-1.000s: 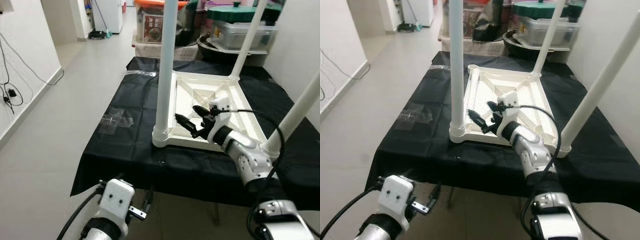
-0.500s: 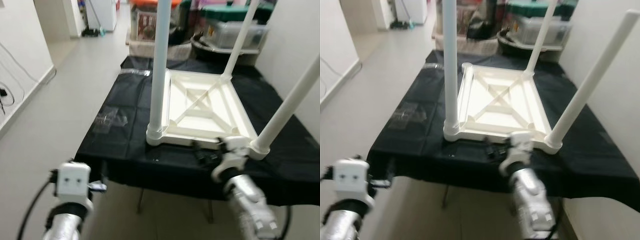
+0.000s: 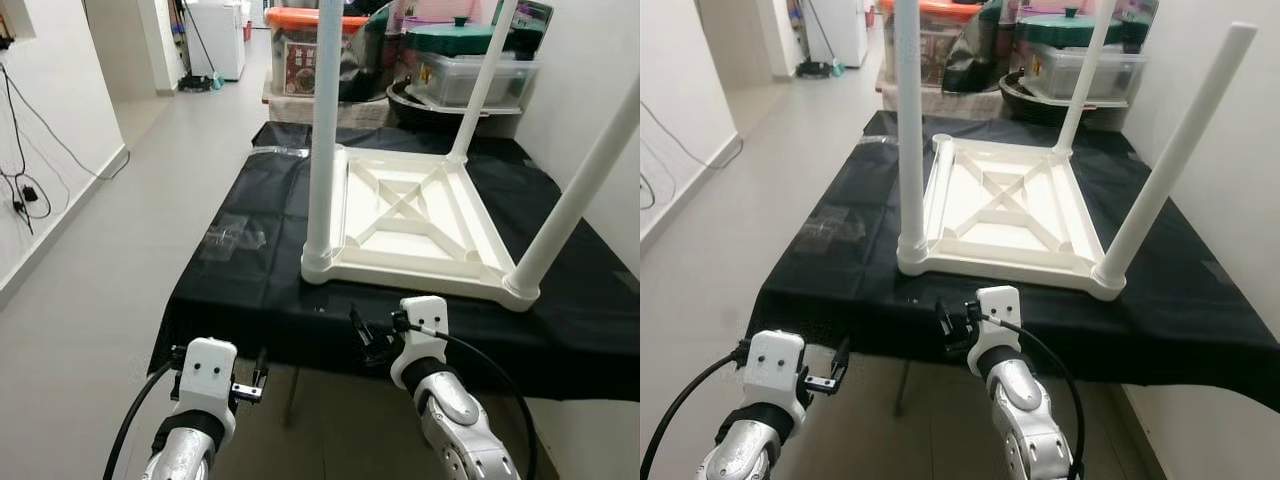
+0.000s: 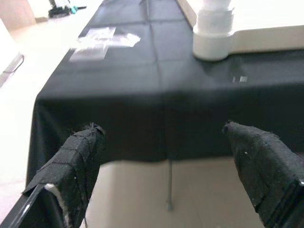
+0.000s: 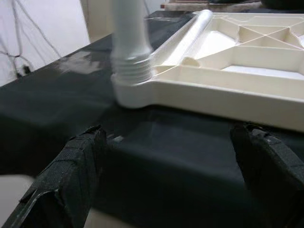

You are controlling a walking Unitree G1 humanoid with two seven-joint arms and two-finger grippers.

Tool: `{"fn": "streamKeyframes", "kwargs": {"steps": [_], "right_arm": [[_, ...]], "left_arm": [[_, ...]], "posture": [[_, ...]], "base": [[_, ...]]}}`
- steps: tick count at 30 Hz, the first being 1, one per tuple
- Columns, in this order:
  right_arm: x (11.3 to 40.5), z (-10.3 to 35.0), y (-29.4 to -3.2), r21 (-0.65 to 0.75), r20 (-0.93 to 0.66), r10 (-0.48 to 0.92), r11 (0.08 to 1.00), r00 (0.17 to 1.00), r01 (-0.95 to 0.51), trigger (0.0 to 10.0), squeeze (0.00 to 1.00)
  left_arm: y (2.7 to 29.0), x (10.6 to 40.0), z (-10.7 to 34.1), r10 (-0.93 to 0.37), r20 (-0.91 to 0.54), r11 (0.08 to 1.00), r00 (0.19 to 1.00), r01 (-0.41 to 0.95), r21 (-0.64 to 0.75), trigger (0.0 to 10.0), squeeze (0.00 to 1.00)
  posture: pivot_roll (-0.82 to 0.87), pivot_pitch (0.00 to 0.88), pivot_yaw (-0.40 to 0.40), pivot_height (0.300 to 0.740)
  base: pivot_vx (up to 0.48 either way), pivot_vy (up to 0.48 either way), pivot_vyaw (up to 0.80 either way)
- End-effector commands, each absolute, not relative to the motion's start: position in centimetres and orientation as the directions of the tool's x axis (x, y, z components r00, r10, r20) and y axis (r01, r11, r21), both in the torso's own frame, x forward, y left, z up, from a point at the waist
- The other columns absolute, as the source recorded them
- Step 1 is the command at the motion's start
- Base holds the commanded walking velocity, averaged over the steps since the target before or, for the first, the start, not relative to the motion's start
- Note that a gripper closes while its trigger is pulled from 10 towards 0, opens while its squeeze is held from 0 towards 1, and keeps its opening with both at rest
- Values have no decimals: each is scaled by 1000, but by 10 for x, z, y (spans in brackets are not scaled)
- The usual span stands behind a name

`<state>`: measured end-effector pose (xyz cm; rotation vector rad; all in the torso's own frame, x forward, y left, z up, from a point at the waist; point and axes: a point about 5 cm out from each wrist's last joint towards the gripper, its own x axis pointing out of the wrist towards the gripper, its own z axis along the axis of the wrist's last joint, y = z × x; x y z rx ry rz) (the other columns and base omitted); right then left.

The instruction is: Building children table

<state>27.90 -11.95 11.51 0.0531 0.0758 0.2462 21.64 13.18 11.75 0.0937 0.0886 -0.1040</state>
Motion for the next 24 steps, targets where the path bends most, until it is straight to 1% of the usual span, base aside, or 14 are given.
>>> {"fn": "streamKeyframes", "kwargs": {"steps": [1, 19, 24], "right_arm": [[275, 113, -119, 57, -87, 251, 968, 964, -246, 10000, 0], [277, 112, -117, 51, -92, 241, 970, 966, -237, 10000, 0], [278, 113, -116, 54, -88, 252, 967, 964, -248, 10000, 0]], "left_arm": [[131, 217, 115, -101, -90, 989, 991, 110, 96, 10000, 0], [129, 223, 113, -110, -73, 987, 991, 117, 107, 10000, 0], [131, 225, 117, -83, -47, 987, 995, 88, 132, 10000, 0]], "posture": [[197, 0, -70, 740], [200, 0, -67, 740], [203, 0, -70, 740]], "base": [[-311, 0, 0], [-314, 0, 0], [0, 0, 0]]}}
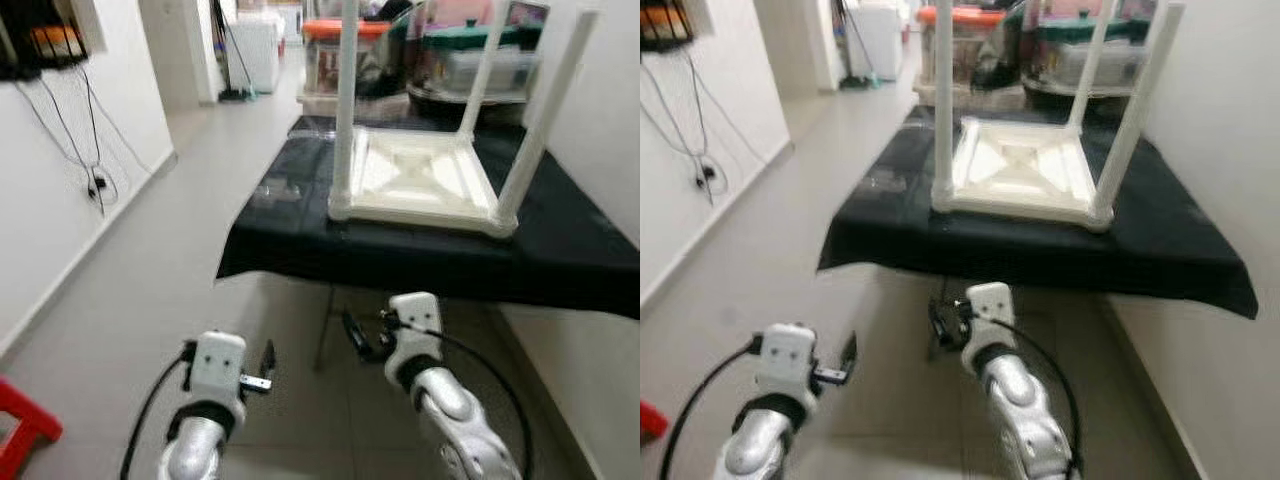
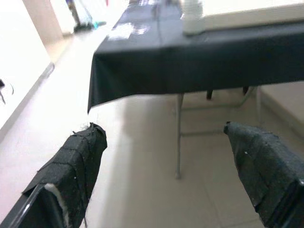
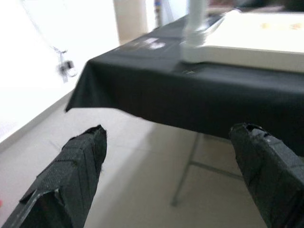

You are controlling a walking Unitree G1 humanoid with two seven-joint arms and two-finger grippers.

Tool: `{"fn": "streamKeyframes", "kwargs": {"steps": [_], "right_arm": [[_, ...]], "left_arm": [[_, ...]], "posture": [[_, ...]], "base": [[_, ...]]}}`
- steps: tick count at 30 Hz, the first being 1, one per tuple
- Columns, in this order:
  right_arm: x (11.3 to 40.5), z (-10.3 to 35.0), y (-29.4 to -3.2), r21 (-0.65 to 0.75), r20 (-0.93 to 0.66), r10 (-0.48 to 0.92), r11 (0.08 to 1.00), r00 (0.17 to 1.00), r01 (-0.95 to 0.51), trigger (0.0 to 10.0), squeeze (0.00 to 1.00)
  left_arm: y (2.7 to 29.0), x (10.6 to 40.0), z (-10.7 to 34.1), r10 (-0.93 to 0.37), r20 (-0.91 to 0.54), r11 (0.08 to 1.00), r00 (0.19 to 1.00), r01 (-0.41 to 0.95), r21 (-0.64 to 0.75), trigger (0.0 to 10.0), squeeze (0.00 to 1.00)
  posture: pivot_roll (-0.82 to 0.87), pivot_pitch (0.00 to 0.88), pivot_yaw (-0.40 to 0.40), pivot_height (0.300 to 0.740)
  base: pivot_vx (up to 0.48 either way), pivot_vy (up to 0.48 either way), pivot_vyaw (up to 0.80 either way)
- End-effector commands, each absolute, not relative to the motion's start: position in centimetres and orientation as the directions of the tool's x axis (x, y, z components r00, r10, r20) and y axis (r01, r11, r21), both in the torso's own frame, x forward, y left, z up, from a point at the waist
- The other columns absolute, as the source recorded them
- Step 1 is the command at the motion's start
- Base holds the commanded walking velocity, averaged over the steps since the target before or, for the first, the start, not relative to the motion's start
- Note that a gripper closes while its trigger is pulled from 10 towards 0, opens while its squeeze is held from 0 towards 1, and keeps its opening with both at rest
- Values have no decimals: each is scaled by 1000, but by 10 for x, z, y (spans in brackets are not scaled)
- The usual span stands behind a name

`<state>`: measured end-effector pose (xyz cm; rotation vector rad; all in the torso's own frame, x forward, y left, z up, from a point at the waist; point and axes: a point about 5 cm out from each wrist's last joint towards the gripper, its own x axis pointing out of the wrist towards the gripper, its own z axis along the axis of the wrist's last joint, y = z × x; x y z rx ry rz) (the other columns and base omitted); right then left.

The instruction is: Building children table

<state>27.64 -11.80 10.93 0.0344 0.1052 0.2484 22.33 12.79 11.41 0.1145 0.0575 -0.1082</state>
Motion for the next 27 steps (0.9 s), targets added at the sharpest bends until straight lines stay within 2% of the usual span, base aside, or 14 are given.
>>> {"fn": "streamKeyframes", "kwargs": {"steps": [1, 9, 14, 27], "right_arm": [[278, 113, -116, 54, -87, 253, 967, 964, -249, 10000, 0], [279, 116, -116, 51, -63, 269, 963, 961, -266, 10000, 0], [279, 116, -114, 34, -60, 284, 959, 957, -282, 10000, 0], [279, 117, -113, 28, -56, 285, 958, 957, -284, 10000, 0]], "left_arm": [[132, 225, 118, -75, -41, 987, 996, 80, 137, 10000, 0], [143, 230, 125, -1, -9, 993, 1000, 2, 116, 10000, 0], [136, 228, 121, -69, -12, 991, 998, 70, 112, 10000, 0], [133, 226, 119, -80, -20, 990, 997, 82, 114, 10000, 0]], "posture": [[203, 0, -70, 740], [205, 0, -77, 740], [205, 0, -78, 740], [206, 0, -76, 740]], "base": [[0, 0, 0], [0, 0, 0], [0, 0, 0], [243, 0, 0]]}}
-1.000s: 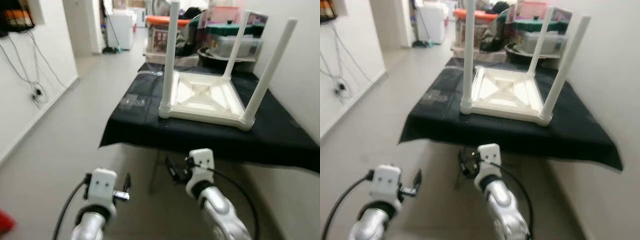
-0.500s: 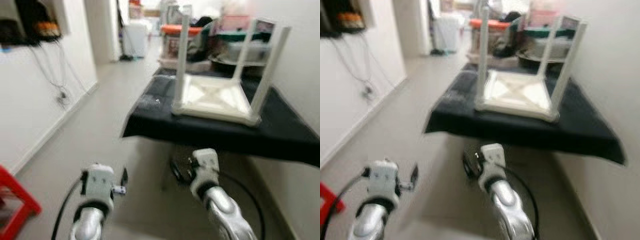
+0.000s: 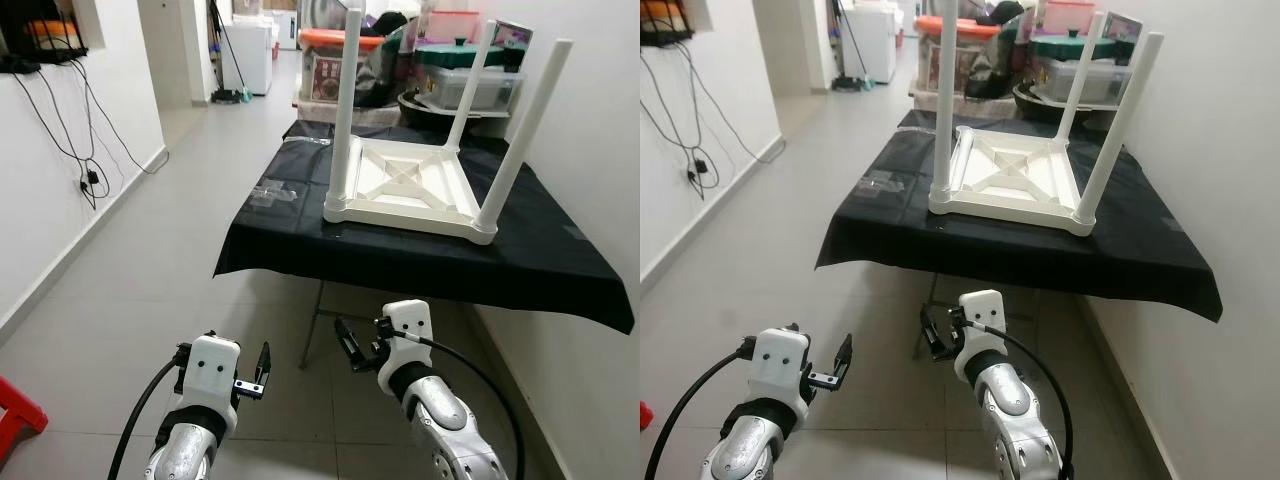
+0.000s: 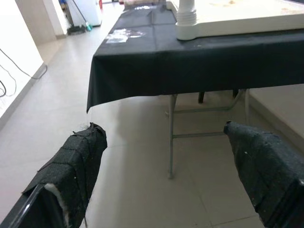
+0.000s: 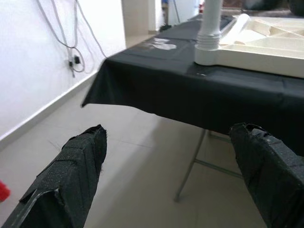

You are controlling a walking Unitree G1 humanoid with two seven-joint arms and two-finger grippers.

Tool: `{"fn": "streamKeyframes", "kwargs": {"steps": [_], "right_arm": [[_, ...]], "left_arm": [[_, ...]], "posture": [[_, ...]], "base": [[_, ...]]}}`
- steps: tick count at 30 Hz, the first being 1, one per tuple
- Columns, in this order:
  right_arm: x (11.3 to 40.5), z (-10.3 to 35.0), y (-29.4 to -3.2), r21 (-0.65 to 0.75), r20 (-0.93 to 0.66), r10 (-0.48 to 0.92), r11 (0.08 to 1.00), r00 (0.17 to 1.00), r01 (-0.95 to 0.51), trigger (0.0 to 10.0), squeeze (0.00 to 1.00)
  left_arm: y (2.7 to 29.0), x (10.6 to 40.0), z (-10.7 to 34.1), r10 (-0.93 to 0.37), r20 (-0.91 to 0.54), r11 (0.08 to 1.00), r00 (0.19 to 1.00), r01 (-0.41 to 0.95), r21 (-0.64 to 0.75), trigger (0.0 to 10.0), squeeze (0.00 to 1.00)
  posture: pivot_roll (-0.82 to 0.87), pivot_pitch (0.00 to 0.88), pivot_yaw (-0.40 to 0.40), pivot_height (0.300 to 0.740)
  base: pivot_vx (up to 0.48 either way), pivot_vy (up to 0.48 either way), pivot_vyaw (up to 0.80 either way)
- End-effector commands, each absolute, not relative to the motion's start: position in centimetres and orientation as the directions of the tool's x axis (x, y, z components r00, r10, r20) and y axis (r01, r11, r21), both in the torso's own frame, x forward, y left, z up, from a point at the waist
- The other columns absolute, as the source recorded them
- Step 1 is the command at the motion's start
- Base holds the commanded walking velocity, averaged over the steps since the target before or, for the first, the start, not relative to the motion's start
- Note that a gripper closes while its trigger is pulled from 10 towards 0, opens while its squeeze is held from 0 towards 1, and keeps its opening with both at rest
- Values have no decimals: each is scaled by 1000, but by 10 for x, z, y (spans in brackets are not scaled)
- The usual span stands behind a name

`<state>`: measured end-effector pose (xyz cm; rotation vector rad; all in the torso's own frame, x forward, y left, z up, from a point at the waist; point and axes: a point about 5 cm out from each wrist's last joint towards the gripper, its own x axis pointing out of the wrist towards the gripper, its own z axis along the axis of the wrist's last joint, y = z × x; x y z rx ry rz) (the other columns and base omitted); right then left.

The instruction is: Building children table

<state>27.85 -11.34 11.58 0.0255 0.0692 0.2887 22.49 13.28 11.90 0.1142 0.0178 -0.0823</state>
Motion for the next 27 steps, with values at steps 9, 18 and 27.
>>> {"fn": "streamKeyframes", "kwargs": {"steps": [9, 18, 27], "right_arm": [[279, 116, -113, 25, -53, 278, 961, 959, -277, 10000, 0], [280, 117, -114, 28, -48, 272, 962, 961, -271, 10000, 0], [281, 119, -113, 27, -23, 277, 961, 961, -276, 10000, 0]], "left_arm": [[133, 226, 120, -85, -12, 989, 996, 86, 119, 10000, 0], [135, 227, 121, -75, -8, 989, 997, 76, 125, 10000, 0], [138, 230, 124, -59, 8, 988, 998, 57, 143, 10000, 0]], "posture": [[210, 0, -76, 740], [215, 0, -76, 740], [218, 0, -78, 740]], "base": [[245, 0, 0], [246, 0, 0], [245, 0, 0]]}}
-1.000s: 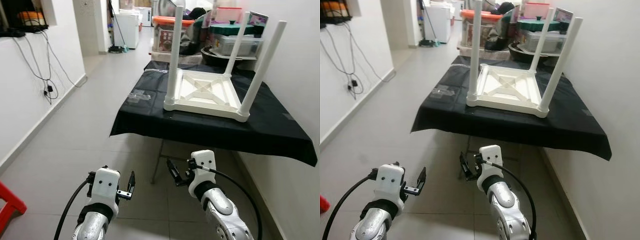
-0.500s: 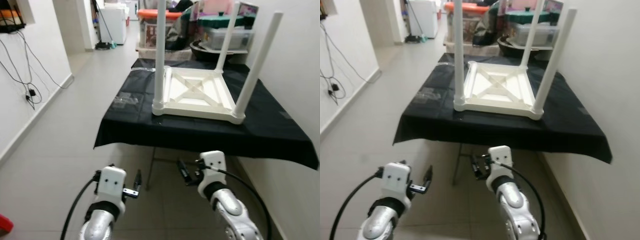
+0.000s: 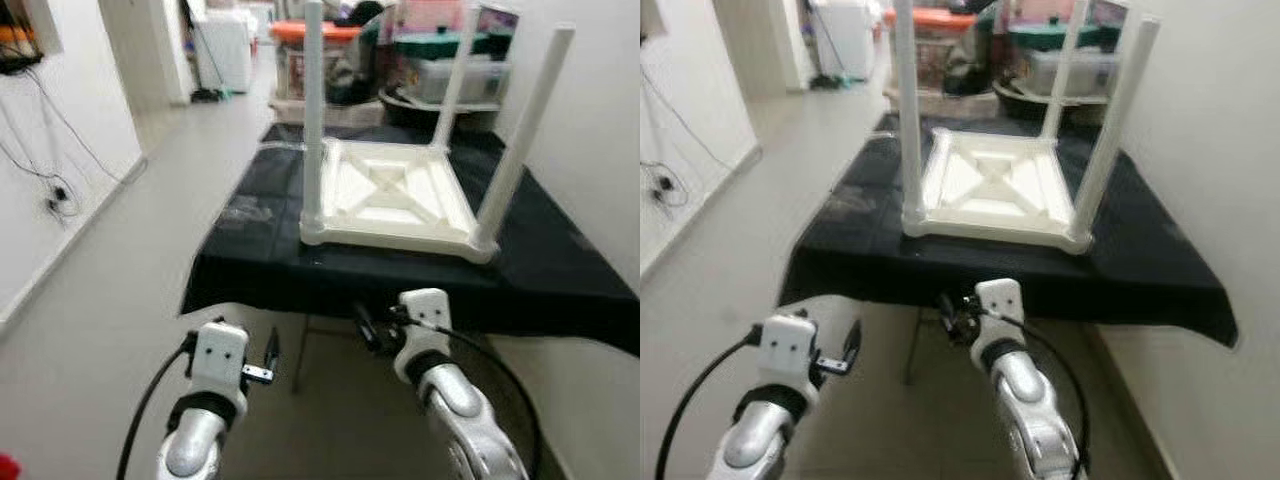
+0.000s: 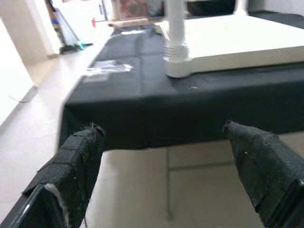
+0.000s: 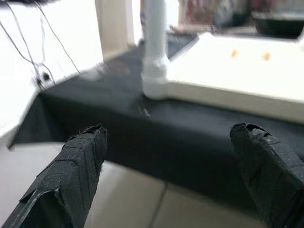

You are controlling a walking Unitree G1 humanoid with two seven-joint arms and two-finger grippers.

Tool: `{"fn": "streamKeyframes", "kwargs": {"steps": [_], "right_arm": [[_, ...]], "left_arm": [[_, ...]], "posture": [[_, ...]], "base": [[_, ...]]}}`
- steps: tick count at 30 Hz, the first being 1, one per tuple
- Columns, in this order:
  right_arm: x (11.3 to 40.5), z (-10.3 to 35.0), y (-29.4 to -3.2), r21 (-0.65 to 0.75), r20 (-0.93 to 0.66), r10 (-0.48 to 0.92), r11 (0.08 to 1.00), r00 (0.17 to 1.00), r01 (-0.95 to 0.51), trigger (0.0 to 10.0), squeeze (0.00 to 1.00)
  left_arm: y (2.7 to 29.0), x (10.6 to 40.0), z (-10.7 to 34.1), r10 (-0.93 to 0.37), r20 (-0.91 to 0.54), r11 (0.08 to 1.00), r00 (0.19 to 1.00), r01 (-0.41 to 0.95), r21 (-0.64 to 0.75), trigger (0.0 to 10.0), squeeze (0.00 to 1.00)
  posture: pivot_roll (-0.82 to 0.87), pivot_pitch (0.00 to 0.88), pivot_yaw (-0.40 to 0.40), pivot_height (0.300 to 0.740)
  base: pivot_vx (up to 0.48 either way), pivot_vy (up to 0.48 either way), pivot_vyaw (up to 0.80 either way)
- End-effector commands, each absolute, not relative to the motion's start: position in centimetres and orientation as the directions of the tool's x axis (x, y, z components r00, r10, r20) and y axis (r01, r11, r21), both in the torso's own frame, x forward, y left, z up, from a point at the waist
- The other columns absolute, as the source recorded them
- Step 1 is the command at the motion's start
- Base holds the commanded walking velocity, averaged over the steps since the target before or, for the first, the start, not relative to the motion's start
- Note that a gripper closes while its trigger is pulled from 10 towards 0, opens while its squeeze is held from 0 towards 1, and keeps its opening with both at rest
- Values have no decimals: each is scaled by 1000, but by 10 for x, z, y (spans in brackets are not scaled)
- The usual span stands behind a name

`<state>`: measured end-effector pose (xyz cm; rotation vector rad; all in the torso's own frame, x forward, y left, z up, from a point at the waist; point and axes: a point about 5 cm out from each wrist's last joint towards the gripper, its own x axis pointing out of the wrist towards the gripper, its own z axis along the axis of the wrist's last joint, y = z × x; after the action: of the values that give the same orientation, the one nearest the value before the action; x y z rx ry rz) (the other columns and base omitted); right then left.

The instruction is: Building children table

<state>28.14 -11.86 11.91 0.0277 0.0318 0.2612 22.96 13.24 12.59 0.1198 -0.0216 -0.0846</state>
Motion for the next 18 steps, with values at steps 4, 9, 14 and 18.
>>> {"fn": "streamKeyframes", "kwargs": {"steps": [4, 9, 14, 18], "right_arm": [[280, 121, -107, 1, -16, 308, 951, 951, -308, 10000, 0], [280, 120, -108, 3, -16, 303, 953, 953, -303, 10000, 0], [282, 119, -110, 24, -20, 300, 954, 954, -299, 10000, 0], [280, 120, -108, 8, -7, 313, 950, 950, -313, 10000, 0]], "left_arm": [[144, 232, 125, -46, 15, 990, 999, 43, 138, 10000, 0], [145, 233, 126, -41, 18, 990, 999, 38, 139, 10000, 0], [145, 233, 126, -38, 19, 990, 999, 35, 140, 10000, 0], [144, 233, 126, -39, 20, 990, 999, 36, 137, 10000, 0]], "posture": [[217, 0, -74, 740], [218, 0, -75, 740], [216, 0, -77, 740], [216, 0, -78, 740]], "base": [[247, 0, 0], [246, 0, 0], [246, 0, 0], [246, 0, 0]]}}
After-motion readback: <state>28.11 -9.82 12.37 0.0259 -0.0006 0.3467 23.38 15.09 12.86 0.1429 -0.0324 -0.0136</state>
